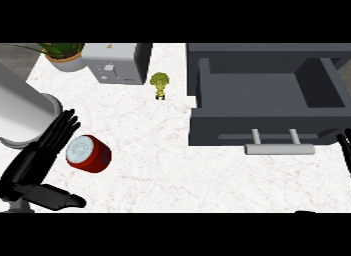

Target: Pick up the can, place it into the drawer and close the drawer

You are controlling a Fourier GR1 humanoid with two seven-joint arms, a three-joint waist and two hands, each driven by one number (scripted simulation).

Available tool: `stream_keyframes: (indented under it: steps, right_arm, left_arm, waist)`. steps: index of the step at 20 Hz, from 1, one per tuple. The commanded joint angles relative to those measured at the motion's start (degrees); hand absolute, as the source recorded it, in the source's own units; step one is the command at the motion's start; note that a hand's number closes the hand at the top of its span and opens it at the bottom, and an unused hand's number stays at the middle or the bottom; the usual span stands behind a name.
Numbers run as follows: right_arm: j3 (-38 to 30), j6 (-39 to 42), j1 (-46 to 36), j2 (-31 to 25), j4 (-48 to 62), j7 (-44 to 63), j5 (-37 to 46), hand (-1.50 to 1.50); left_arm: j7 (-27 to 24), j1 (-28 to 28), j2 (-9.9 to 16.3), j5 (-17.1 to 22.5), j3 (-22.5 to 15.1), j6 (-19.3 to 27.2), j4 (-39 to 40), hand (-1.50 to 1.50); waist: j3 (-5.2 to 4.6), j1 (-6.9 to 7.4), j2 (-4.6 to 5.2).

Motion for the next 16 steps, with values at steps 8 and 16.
stream_keyframes:
  steps: [8,16]
  right_arm:
    - [1.49,0.06,0.29,2.21,0.51,-1.65,3.56,-1.50]
    - [0.37,2.58,3.89,2.64,-0.61,-3.45,2.15,-1.50]
  left_arm:
    - [-12.53,-5.10,2.51,-5.31,2.37,-1.08,17.72,-1.50]
    - [-15.70,-5.37,3.73,-7.46,2.60,-1.08,22.03,-1.50]
  waist:
    - [0.01,-0.07,0.02]
    - [0.02,-0.08,-0.02]
